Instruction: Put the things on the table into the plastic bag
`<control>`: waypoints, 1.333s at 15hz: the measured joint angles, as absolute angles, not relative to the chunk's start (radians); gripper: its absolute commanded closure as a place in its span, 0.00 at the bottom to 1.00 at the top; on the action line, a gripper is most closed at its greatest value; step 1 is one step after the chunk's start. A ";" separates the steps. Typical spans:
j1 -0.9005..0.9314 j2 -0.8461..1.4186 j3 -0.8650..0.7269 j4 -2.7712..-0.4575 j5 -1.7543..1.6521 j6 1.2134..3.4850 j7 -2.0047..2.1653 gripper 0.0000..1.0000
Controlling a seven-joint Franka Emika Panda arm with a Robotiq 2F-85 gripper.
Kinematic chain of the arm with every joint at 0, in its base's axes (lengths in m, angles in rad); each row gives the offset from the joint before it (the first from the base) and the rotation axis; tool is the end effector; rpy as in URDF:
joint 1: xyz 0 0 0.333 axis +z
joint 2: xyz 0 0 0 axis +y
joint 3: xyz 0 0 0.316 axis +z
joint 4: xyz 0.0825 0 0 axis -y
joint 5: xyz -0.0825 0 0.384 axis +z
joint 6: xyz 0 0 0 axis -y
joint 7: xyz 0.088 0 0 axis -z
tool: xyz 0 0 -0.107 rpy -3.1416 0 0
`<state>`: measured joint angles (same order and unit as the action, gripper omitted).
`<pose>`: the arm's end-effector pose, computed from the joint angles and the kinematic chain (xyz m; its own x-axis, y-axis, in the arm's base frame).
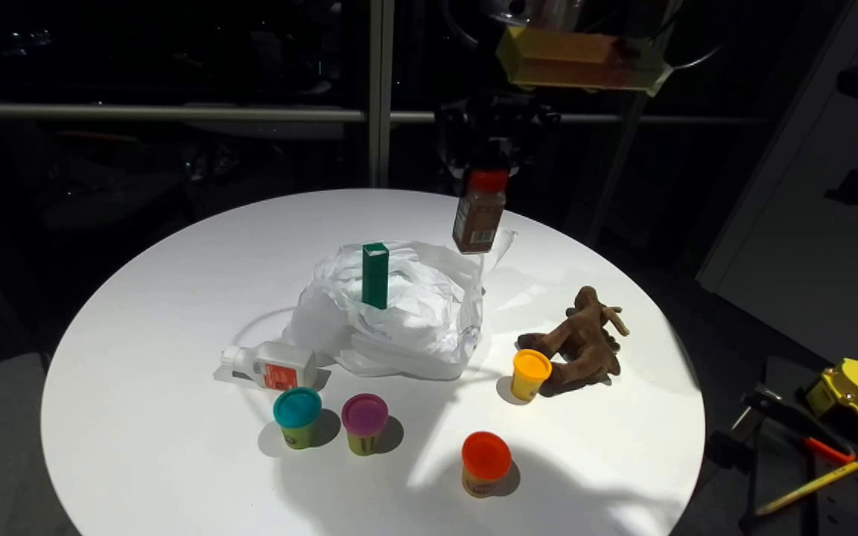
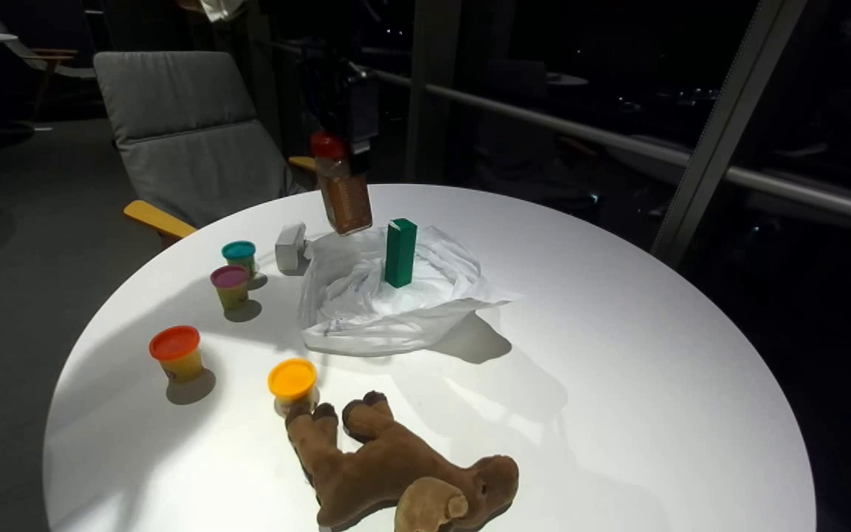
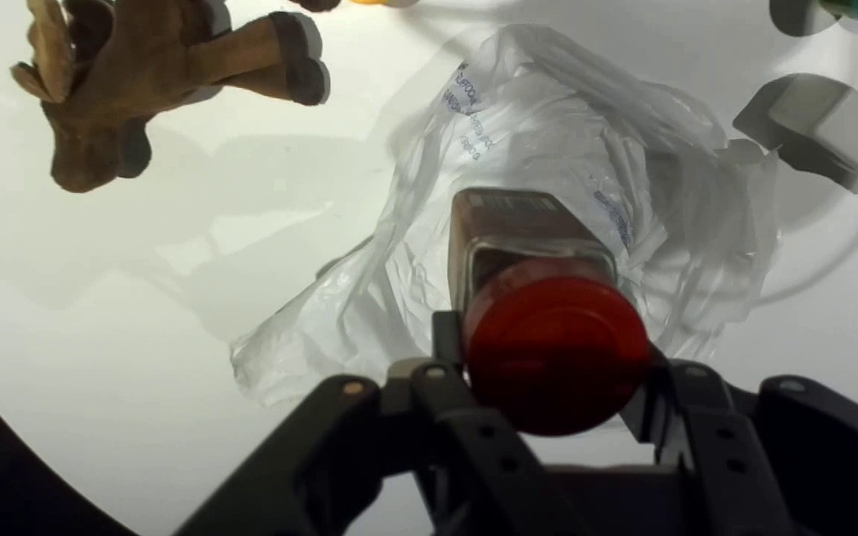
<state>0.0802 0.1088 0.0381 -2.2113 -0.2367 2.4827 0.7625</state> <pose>0.5538 0.0666 0.3456 0.8708 -0.4388 0.2218 -0.4540 -0.8908 0.0200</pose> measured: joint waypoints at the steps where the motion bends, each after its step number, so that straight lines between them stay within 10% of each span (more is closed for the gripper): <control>1: 0.083 0.153 0.038 -2.184 -0.245 2.483 0.762 0.76; 20: 0.151 0.719 -0.101 -1.675 -0.209 2.538 0.739 0.76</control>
<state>0.1510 0.7187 -0.1008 -1.6755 -0.2092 2.5385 0.7395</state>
